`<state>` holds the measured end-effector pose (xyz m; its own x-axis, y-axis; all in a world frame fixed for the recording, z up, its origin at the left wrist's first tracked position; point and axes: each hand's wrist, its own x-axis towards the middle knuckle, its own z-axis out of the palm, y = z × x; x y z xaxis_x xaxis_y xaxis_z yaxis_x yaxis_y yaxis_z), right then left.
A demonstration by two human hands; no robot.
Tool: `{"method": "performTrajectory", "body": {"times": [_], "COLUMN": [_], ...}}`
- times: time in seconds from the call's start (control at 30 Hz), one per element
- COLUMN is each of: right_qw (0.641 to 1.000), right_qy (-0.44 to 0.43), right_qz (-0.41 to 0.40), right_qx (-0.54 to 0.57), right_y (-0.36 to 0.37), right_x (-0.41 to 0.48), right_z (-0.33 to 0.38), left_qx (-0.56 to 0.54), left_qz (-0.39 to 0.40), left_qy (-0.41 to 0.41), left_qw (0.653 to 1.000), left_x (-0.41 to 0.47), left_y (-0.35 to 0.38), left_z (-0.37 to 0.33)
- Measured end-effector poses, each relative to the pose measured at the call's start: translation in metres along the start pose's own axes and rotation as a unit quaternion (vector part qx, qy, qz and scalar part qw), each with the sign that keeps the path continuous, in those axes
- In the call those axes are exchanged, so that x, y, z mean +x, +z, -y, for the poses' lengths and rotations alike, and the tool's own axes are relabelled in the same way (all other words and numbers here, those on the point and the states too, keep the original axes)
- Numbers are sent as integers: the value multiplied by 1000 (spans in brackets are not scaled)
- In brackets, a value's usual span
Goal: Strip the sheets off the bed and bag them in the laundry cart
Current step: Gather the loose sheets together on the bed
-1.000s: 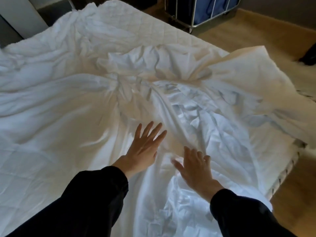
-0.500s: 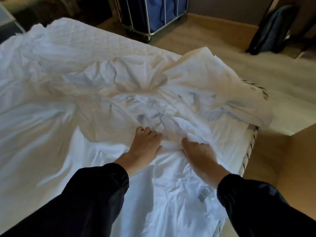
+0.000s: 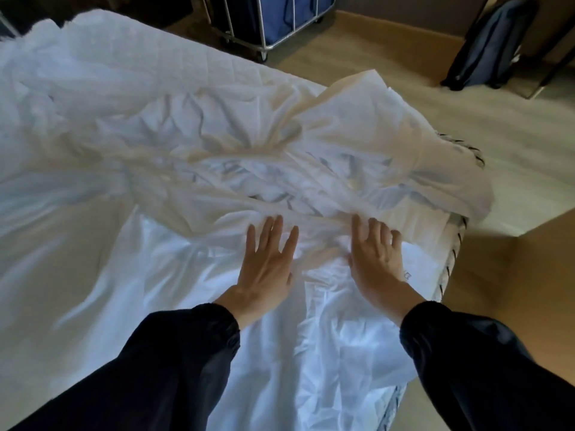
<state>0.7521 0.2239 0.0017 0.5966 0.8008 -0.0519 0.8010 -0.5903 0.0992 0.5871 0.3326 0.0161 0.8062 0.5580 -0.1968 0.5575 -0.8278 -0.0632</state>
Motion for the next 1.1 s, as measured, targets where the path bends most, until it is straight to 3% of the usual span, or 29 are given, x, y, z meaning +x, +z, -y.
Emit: {"method": "performTrajectory", "body": {"times": [0.13,0.23,0.37,0.6,0.83,0.97,1.1], "right_qw": [991,964,931,904,843,847,855], "right_qy": [-131,-258,-352,-414,-521,-516,-517], "right_qz": [8,-30,1,57,130,117,34], "right_qx": [7,58,103,92,-36,-49,-7], "right_y": [0,10,25,48,47,45,42], "right_x": [-39,-75,-128,-196,-237,-257,-266], "right_z": [21,38,55,43,24,31,42], "left_qx": [-50,-73,-93,-118,-127,-135,-96], "left_qz": [2,27,17,40,61,102,144], "left_qy": [-22,-50,-88,-191,-286,-301,-328], "left_qw": [999,996,992,974,948,939,929], "left_x": [-50,-85,-133,-236,-327,-362,-374], "left_y": [20,33,54,84,97,100,102], "left_z": [0,-5,-9,-47,-109,-144,-160]}}
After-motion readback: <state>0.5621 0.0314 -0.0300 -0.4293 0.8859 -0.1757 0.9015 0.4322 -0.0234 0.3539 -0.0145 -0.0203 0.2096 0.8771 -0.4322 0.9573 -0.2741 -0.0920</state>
